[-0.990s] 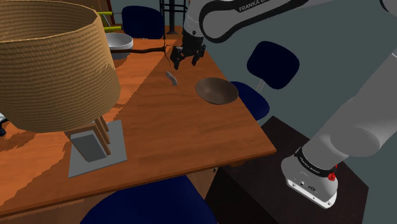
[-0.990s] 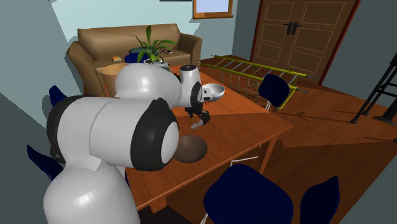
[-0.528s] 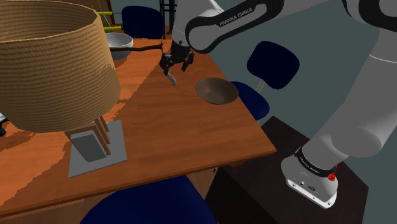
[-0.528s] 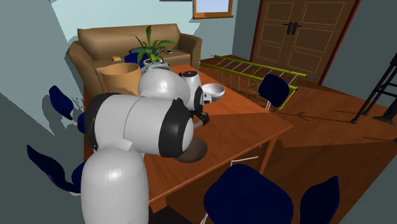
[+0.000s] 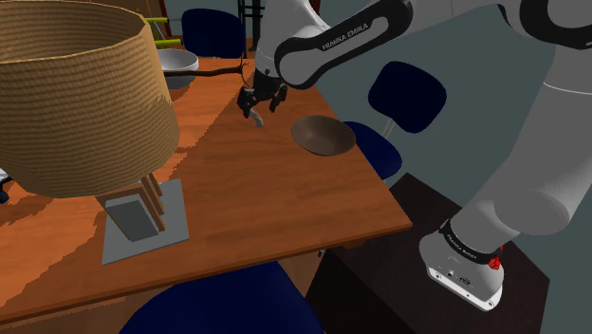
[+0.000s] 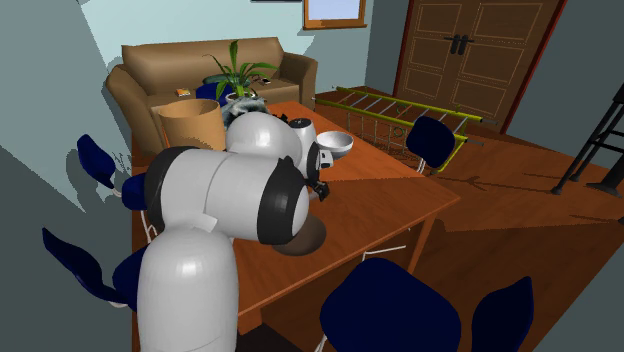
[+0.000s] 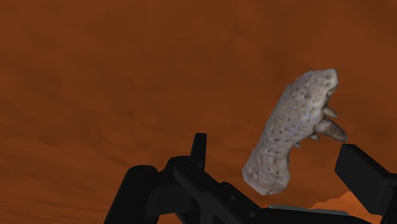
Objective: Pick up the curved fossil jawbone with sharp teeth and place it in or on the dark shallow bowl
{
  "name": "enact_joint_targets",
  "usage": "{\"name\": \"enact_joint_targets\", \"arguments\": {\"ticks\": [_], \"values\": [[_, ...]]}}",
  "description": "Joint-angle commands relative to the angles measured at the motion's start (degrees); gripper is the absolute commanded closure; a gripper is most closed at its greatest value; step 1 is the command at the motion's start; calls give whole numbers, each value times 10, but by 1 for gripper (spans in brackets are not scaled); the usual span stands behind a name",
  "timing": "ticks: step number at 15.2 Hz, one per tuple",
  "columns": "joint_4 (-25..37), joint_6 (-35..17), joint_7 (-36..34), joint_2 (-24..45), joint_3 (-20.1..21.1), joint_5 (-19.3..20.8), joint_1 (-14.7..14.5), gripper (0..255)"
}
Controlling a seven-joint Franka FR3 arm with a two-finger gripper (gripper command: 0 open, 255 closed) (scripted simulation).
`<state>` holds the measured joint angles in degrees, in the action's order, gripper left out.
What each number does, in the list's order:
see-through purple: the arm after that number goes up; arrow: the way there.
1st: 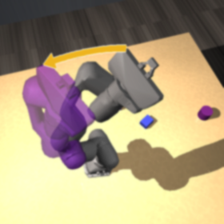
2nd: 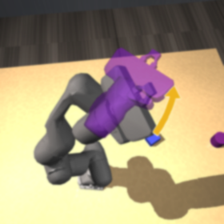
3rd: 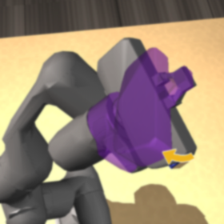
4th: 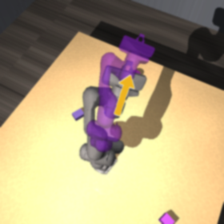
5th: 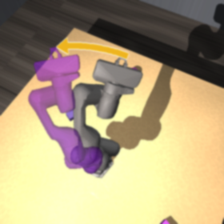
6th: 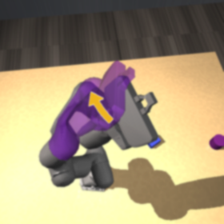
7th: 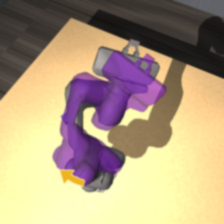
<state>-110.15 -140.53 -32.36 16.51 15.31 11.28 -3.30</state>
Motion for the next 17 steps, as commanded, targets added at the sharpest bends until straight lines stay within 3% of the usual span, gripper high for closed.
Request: {"name": "enact_joint_targets", "arguments": {"ticks": [1, 3, 4, 13, 17], "values": [[0, 0, 0, 1, 0, 0, 0, 0], [0, 0, 0, 1, 0, 0, 0, 0], [0, 0, 0, 1, 0, 0, 0, 255], [0, 0, 0, 1, 0, 0, 0, 255], [12, 26, 7, -14, 4, -9, 2, 255]]}}
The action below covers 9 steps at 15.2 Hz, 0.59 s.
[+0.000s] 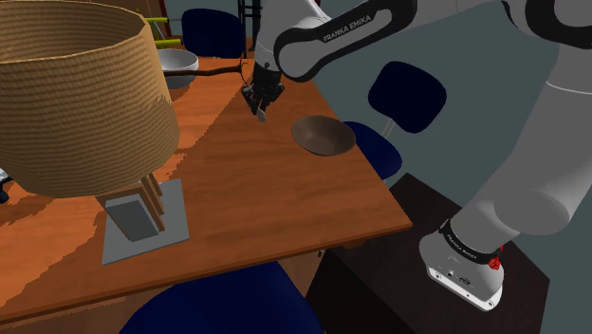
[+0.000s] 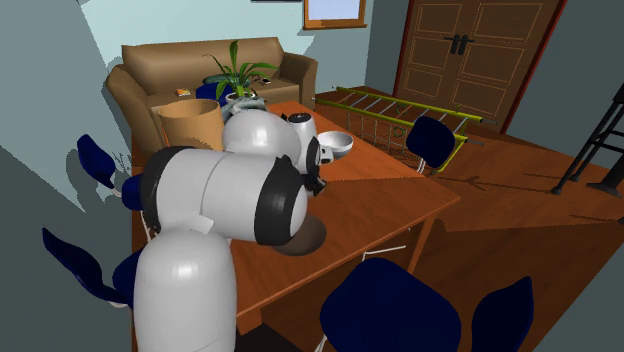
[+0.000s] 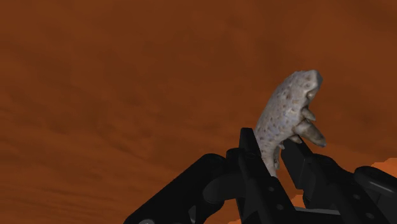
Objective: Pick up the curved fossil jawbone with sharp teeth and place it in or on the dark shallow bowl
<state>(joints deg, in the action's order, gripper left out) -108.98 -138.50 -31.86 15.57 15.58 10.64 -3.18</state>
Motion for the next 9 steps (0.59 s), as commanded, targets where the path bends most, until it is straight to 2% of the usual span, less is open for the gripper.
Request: {"name": "enact_joint_targets", "arguments": {"ticks": [1, 9], "values": [[4, 12, 4, -8, 2, -5, 2, 255], [36, 66, 16, -32, 6, -20, 4, 255]]}}
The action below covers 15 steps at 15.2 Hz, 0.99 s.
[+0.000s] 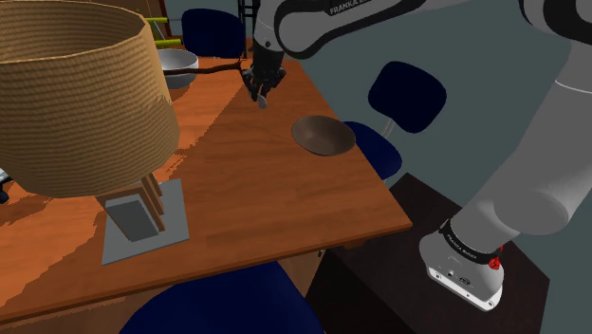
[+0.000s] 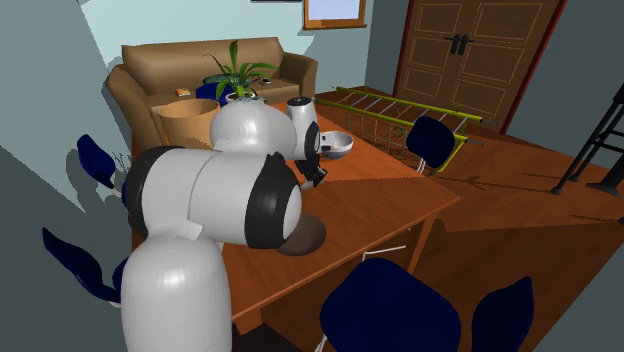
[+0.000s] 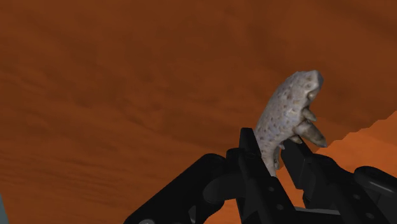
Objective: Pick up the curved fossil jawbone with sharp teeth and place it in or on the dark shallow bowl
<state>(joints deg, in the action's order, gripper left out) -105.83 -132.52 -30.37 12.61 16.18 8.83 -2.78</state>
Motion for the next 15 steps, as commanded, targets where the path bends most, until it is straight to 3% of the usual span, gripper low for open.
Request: {"name": "enact_joint_targets", "arguments": {"ticks": [1, 10, 15], "values": [[9, 13, 3, -5, 1, -3, 1, 255], [54, 75, 13, -22, 4, -14, 2, 255], [-91, 44, 43, -143, 2, -58, 17, 255]]}}
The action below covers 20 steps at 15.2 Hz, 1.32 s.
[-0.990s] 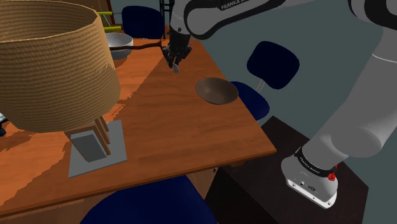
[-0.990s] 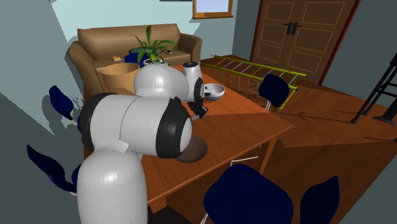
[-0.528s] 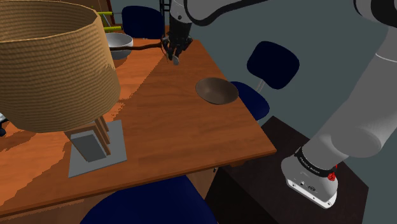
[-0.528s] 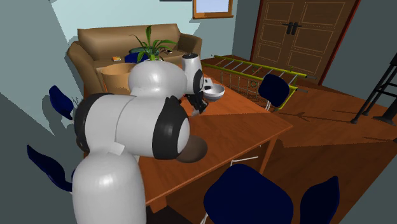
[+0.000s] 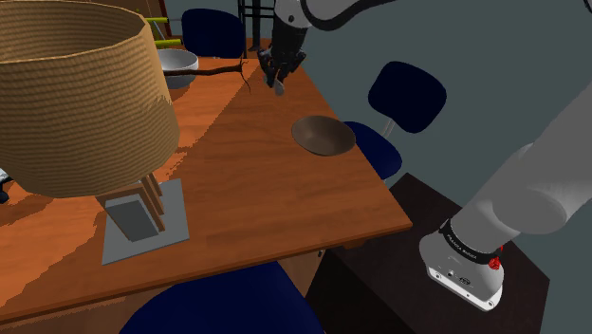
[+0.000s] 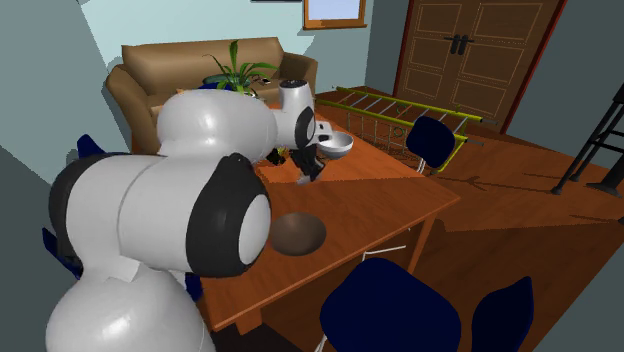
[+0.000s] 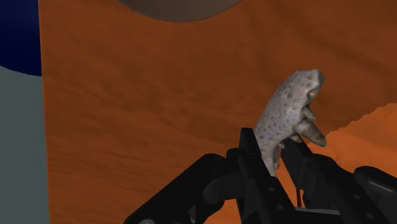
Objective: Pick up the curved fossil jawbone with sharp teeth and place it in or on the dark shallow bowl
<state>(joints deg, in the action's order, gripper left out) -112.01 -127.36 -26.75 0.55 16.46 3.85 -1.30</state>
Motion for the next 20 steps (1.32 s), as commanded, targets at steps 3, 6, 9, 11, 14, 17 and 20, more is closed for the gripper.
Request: {"name": "enact_joint_targets", "arguments": {"ticks": [3, 6, 9, 11, 14, 17, 20], "values": [[-106, -17, 28, -94, -8, -35, 4, 255], [-176, -18, 48, -165, -19, -58, 0, 255], [-241, -11, 67, -237, -32, -77, -7, 255], [-281, -2, 78, -286, -41, -86, -13, 255], [-302, -16, 79, -294, -42, -88, -15, 255], [-320, -41, 78, -287, -40, -88, -15, 255], [-337, -67, 77, -278, -37, -89, -15, 255]]}}
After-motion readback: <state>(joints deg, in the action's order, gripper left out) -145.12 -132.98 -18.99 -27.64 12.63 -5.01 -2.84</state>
